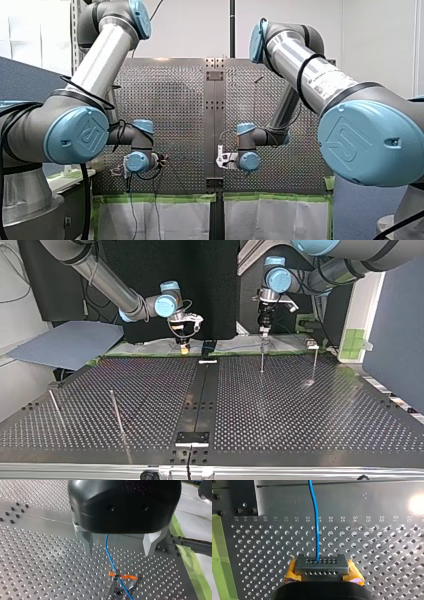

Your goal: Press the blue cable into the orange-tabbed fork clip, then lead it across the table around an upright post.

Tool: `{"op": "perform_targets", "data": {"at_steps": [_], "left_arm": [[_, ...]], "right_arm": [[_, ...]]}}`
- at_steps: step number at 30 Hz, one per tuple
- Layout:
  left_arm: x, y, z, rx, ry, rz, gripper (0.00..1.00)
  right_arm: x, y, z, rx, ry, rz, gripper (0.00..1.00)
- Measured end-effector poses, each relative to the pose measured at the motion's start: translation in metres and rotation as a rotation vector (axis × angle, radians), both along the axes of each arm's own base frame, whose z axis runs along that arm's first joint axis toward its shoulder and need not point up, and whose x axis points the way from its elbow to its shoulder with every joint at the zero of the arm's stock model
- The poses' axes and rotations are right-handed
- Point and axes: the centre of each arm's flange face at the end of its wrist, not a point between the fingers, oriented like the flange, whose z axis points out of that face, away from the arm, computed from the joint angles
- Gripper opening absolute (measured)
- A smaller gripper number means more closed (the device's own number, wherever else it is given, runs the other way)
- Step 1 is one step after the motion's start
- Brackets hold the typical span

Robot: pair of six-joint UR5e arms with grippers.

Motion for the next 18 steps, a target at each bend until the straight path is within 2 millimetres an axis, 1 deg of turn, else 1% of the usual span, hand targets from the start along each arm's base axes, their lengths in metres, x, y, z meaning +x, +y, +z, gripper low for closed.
{"op": "perform_targets", "data": {"at_steps": [18], "left_arm": [[-0.007,0.012,-0.005,0.050,0.059,0.107,1.00]], "right_arm": [[0.001,0.002,0.000,0.002,0.001,0.006,0.00]]}}
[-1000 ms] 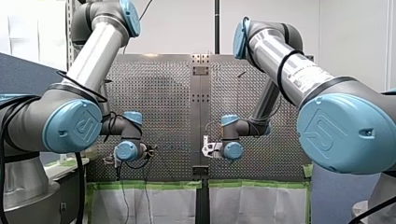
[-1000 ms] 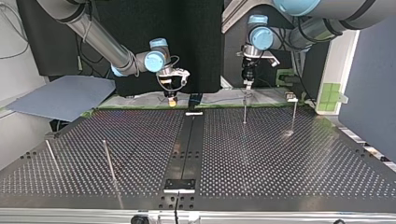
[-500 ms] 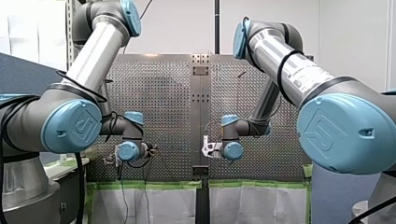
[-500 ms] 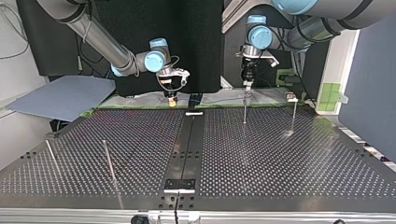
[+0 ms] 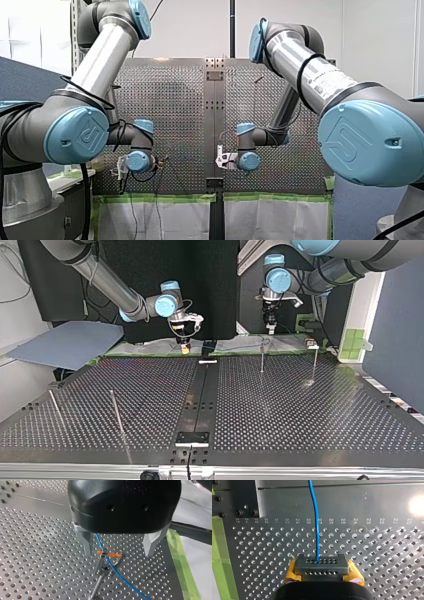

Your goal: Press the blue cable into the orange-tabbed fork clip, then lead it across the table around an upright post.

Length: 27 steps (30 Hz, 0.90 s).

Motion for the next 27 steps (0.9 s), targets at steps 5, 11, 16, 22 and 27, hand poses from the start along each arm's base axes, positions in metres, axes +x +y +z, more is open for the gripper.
{"op": "perform_targets", "data": {"at_steps": [5,11,16,22,27], "left_arm": [[-0.001,0.000,0.000,0.005,0.004,0.002,1.00],[-0.001,0.000,0.000,0.006,0.008,0.001,1.00],[-0.001,0.000,-0.001,0.006,0.009,-0.005,1.00],[-0.002,-0.003,0.000,0.038,0.019,-0.017,1.00],[0.000,-0.012,0.001,0.080,0.034,-0.055,1.00]], "right_arm": [[0.000,0.000,0.000,0.000,0.000,0.001,0.00],[0.000,0.000,0.000,0.001,0.001,0.001,0.00],[0.000,0.000,0.000,0.002,0.002,0.001,0.00],[0.000,0.001,0.000,0.004,0.003,0.001,0.00],[0.001,0.003,-0.001,0.008,0.006,0.004,0.00]]}}
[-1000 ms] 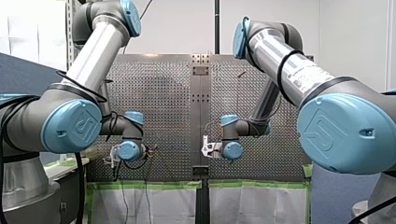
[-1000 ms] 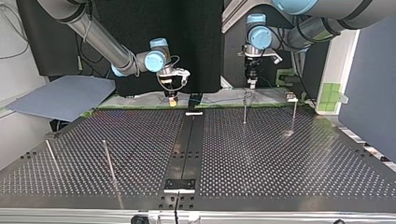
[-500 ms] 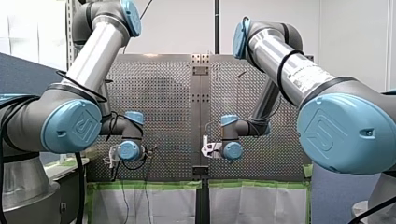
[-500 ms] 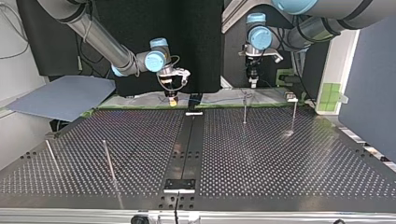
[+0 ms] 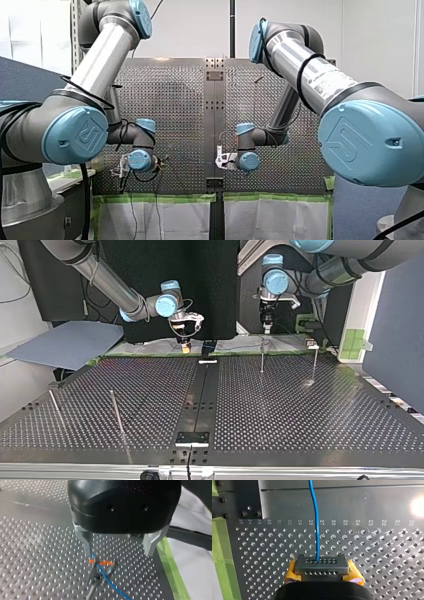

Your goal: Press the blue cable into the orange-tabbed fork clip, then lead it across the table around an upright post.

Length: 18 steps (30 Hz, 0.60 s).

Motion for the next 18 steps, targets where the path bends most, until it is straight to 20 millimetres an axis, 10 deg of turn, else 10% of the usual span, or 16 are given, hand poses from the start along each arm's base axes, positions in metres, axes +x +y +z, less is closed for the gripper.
{"op": "perform_targets", "data": {"at_steps": [18], "left_arm": [[0.032,-0.047,0.023,-0.036,-0.069,-0.045,1.00]], "right_arm": [[0.002,0.003,-0.001,0.003,0.002,0.005,0.00]]}}
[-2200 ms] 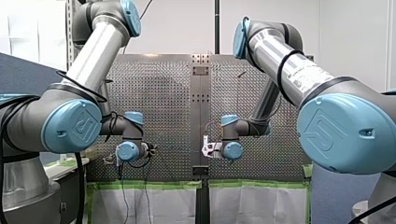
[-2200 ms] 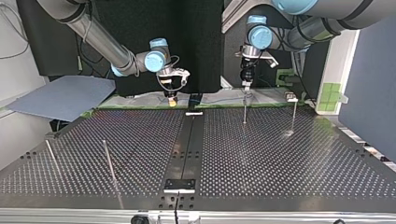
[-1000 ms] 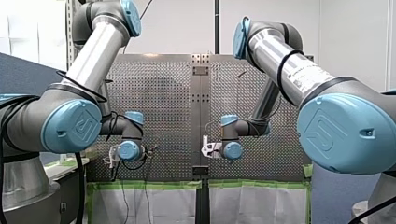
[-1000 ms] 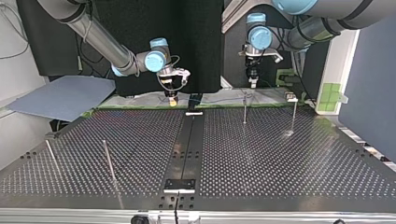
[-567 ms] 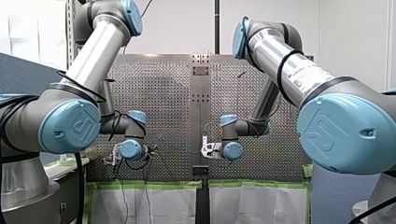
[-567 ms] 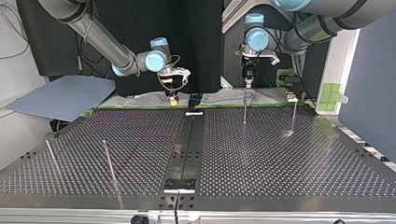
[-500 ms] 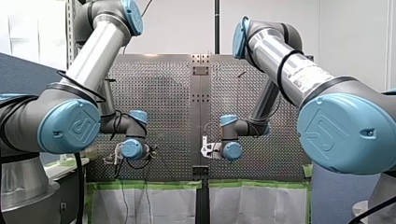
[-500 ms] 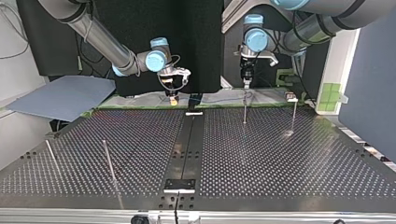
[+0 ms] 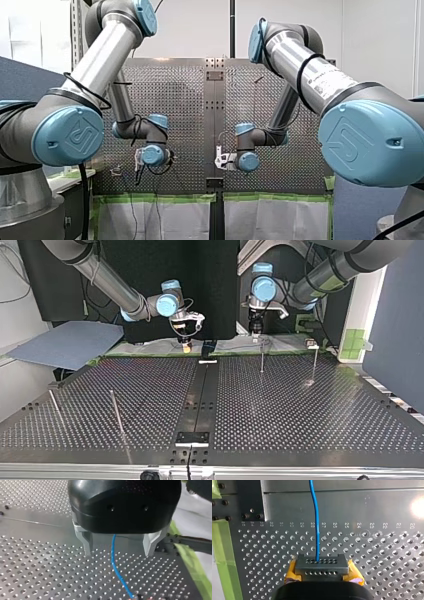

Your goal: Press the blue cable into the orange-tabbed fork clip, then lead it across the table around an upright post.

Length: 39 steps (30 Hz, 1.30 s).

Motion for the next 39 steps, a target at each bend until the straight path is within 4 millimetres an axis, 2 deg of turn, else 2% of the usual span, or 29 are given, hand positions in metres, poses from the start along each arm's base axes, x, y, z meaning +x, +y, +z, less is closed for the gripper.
{"op": "perform_targets", "data": {"at_steps": [11,23,29,39], "left_arm": [[0.024,-0.010,0.012,-0.035,-0.046,0.040,1.00],[0.034,-0.027,-0.021,-0.050,-0.014,0.024,1.00],[0.051,-0.032,-0.014,-0.064,-0.041,0.038,1.00],[0.063,-0.034,-0.007,-0.069,-0.058,0.048,1.00]], "right_arm": [[0.001,0.001,0.000,0.001,0.000,0.002,0.00],[0.001,0.001,-0.001,0.001,0.000,0.003,0.00],[0.001,0.001,-0.001,0.001,0.001,0.003,0.00],[0.001,0.001,-0.001,-0.001,0.002,0.003,0.00]]}}
